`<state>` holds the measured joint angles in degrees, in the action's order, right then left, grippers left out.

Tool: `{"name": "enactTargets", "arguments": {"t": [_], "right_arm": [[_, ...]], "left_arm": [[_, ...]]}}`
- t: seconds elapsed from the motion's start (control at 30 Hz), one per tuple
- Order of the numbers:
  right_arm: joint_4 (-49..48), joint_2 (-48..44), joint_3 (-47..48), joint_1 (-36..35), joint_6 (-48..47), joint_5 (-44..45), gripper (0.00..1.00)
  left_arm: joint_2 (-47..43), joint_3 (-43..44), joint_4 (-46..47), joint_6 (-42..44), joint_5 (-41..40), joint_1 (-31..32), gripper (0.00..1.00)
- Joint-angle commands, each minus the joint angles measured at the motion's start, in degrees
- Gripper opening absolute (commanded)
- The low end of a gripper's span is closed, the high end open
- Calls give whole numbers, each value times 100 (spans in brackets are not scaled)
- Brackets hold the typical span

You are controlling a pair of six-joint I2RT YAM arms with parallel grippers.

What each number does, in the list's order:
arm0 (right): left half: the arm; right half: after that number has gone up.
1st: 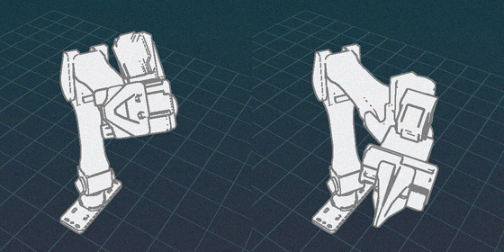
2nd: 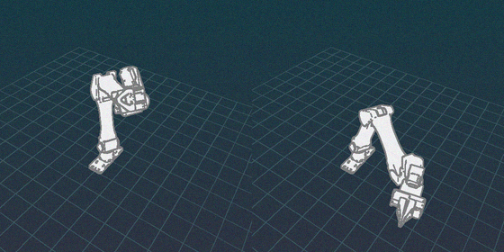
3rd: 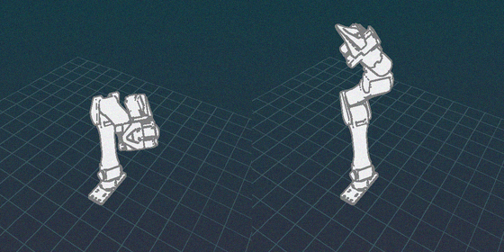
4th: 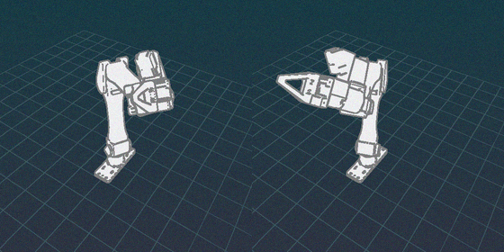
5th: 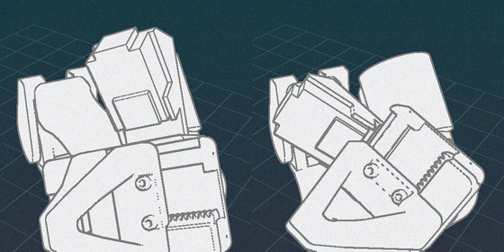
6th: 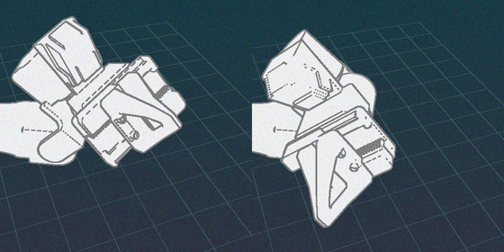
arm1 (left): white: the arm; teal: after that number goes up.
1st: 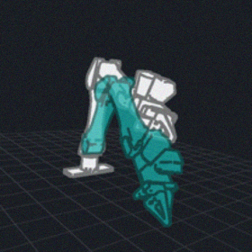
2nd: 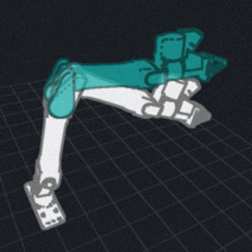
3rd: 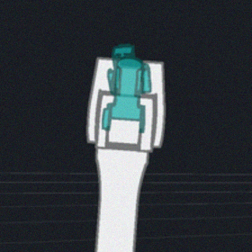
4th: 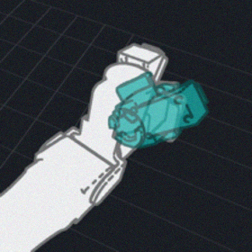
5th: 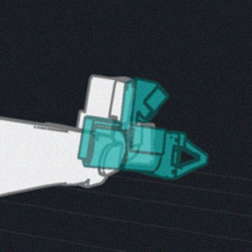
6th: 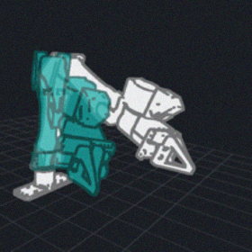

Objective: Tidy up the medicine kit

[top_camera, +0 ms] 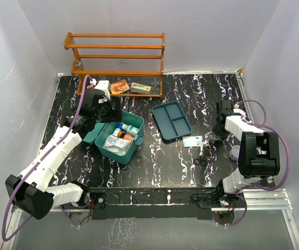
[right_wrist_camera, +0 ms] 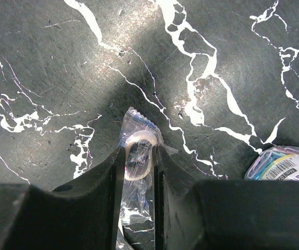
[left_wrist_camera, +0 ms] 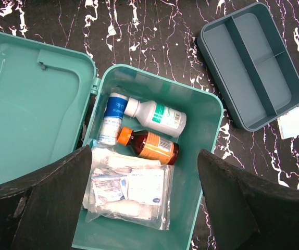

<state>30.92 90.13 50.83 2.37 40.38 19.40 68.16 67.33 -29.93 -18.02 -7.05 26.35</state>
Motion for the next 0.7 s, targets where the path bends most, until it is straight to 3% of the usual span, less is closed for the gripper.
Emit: {"name": "enactTargets", "arguments": {"t": [0.0, 0.3, 0.67], "right_arm": [[-139, 79, 24, 27, -203, -282, 17], [46, -330, 806, 11, -526, -1008, 17], [-66, -198, 1159, -215, -822, -1416, 15]], "left_arm": [[19, 130, 66, 31, -3, -27, 81], [113, 184, 110, 36, 19, -25, 81], [136, 215, 97, 44, 31, -24, 81]]}}
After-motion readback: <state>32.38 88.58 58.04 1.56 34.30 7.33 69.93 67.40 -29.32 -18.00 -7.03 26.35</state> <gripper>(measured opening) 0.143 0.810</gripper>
